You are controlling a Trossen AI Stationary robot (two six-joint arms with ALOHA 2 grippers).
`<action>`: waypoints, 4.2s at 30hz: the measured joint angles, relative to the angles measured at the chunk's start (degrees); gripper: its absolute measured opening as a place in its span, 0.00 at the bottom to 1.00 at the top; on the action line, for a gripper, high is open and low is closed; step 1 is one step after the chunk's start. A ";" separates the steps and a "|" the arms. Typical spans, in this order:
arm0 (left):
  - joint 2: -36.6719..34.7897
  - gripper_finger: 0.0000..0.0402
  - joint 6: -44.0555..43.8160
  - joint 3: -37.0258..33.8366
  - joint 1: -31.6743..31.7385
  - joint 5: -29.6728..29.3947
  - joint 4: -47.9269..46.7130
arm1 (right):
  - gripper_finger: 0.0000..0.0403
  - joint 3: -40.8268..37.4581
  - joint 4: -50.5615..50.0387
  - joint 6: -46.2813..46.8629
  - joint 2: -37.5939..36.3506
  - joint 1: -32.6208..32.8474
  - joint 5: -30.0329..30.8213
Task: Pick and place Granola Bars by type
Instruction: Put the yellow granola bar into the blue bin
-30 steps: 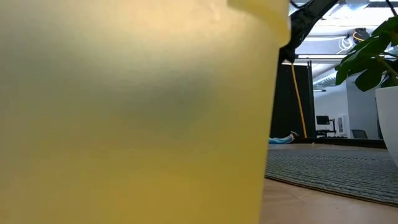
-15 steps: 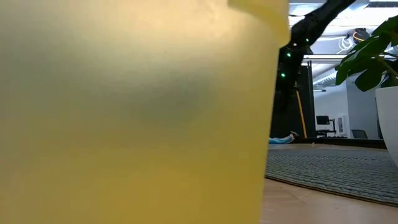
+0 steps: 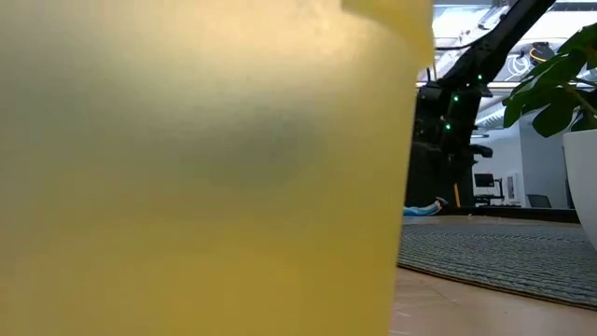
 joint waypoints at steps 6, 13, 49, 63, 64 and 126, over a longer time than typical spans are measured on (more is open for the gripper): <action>0.00 0.45 0.00 0.00 0.00 0.00 0.00 | 0.42 -2.19 5.11 1.13 3.57 0.09 -0.26; 0.01 0.45 0.00 0.00 -0.02 0.00 0.00 | 0.42 -2.21 7.51 1.79 7.32 0.11 -0.44; 0.02 0.45 0.00 0.01 0.00 0.00 0.02 | 0.02 -2.94 18.57 -1.35 10.22 0.81 -10.74; 0.01 0.45 0.00 0.00 0.00 0.00 0.02 | 0.00 -3.94 18.72 -6.10 4.33 8.86 -10.91; 0.02 0.45 0.00 0.00 -0.02 0.02 0.02 | 0.00 -3.94 18.62 -6.30 2.97 9.35 -10.86; 0.00 0.45 0.00 0.00 -0.01 0.00 0.02 | 0.43 23.03 -16.75 -42.66 26.05 27.21 6.15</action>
